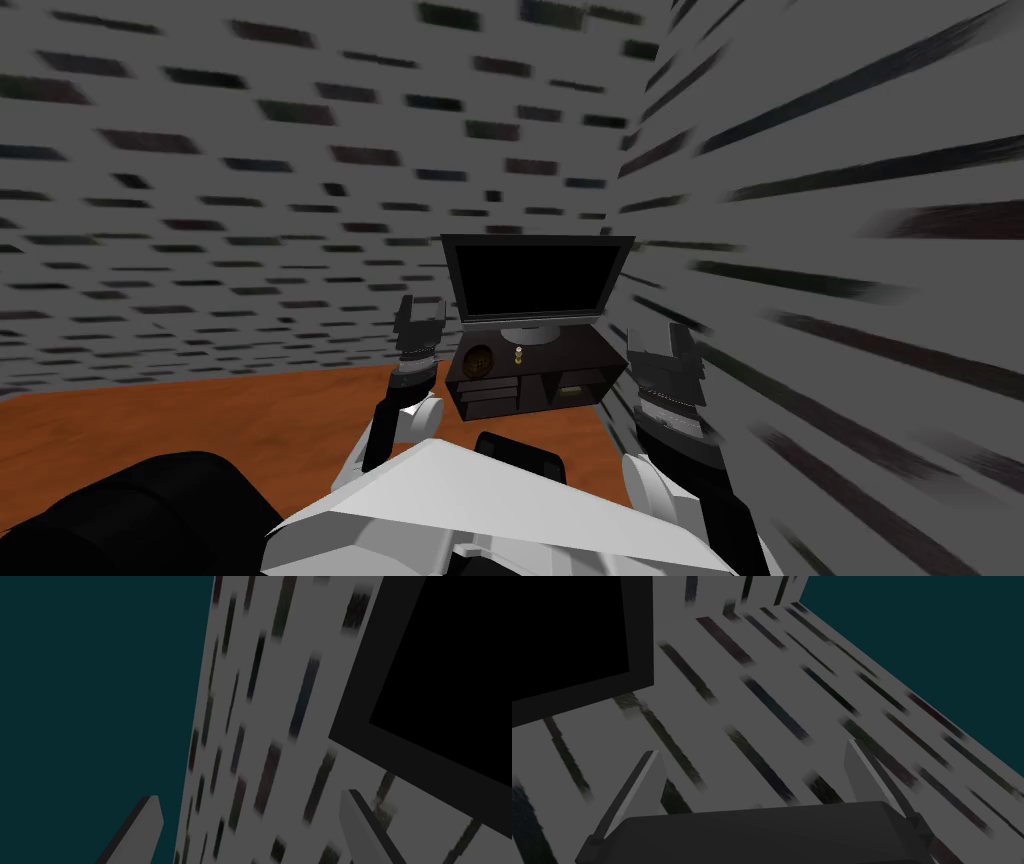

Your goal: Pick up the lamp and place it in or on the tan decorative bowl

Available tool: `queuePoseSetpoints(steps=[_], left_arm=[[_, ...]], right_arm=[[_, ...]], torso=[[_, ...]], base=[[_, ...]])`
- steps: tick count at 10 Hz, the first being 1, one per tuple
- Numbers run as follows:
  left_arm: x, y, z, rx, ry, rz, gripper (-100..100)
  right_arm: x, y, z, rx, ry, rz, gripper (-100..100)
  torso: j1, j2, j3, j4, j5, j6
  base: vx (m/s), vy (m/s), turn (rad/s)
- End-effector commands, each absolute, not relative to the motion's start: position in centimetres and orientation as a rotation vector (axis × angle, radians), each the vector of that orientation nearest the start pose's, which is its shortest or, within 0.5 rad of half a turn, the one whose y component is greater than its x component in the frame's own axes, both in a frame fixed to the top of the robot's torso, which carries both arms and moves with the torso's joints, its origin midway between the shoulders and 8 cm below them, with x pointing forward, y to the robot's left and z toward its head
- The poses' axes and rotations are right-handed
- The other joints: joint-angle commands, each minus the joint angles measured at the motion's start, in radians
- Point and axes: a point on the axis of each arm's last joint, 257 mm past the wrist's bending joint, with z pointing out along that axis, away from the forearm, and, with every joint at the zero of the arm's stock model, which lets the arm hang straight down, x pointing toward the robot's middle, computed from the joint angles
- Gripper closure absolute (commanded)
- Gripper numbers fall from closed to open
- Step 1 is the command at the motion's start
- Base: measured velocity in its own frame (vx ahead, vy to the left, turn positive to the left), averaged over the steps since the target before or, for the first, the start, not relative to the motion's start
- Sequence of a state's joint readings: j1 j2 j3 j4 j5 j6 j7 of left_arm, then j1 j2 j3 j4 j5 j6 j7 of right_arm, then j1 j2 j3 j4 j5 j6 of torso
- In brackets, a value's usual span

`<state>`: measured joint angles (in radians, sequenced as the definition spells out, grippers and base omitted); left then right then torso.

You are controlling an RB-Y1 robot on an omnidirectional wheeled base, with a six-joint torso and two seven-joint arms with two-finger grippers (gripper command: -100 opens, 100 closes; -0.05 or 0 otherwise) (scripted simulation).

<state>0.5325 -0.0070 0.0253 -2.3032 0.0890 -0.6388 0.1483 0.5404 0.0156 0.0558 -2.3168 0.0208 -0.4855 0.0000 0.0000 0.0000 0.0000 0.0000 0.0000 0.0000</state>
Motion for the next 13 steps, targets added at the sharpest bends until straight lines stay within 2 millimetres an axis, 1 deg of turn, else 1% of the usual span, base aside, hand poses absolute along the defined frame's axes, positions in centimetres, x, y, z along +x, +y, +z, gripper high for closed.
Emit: queuePoseSetpoints(steps=[1,3,5,8,10,11,13], left_arm=[[31.1,29.6,4.6,-0.645,0.446,-1.490,-100],[31.9,29.6,3.6,-0.655,0.491,-1.501,-100],[32.9,29.9,2.0,-0.688,0.532,-1.510,-100],[34.6,31.0,-1.0,-0.775,0.575,-1.524,-100],[35.8,32.1,-3.4,-0.854,0.592,-1.532,-100],[35.9,32.2,-3.8,-0.862,0.596,-1.528,-100],[36.9,33.4,-6.4,-0.952,0.601,-1.536,-100]], right_arm=[[33.9,-26.4,2.5,0.675,0.620,1.327,0],[33.9,-26.4,2.5,0.675,0.620,1.327,0],[33.9,-26.4,2.5,0.675,0.620,1.327,0],[33.9,-26.4,2.5,0.675,0.620,1.327,0],[33.9,-26.4,2.5,0.675,0.620,1.327,0],[33.9,-26.4,2.5,0.675,0.620,1.327,0],[33.9,-26.4,2.5,0.675,0.620,1.327,0]], torso=[[0.000,0.000,0.000,0.000,0.000,0.000],[-0.002,-0.001,-0.001,0.000,0.000,0.000],[-0.004,-0.001,-0.001,0.000,-0.001,0.000],[-0.008,-0.002,-0.001,0.000,-0.002,0.000],[-0.009,-0.001,-0.001,0.000,-0.002,0.000],[-0.009,-0.001,-0.001,0.000,-0.002,0.000],[-0.006,-0.002,-0.001,0.000,-0.002,0.000]], base=[[0.005,-0.017,0.024],[0.014,-0.051,0.048],[0.012,-0.074,0.060],[0.022,-0.122,0.084],[0.013,-0.141,0.105],[0.021,-0.109,0.038],[0.020,-0.110,0.082]])
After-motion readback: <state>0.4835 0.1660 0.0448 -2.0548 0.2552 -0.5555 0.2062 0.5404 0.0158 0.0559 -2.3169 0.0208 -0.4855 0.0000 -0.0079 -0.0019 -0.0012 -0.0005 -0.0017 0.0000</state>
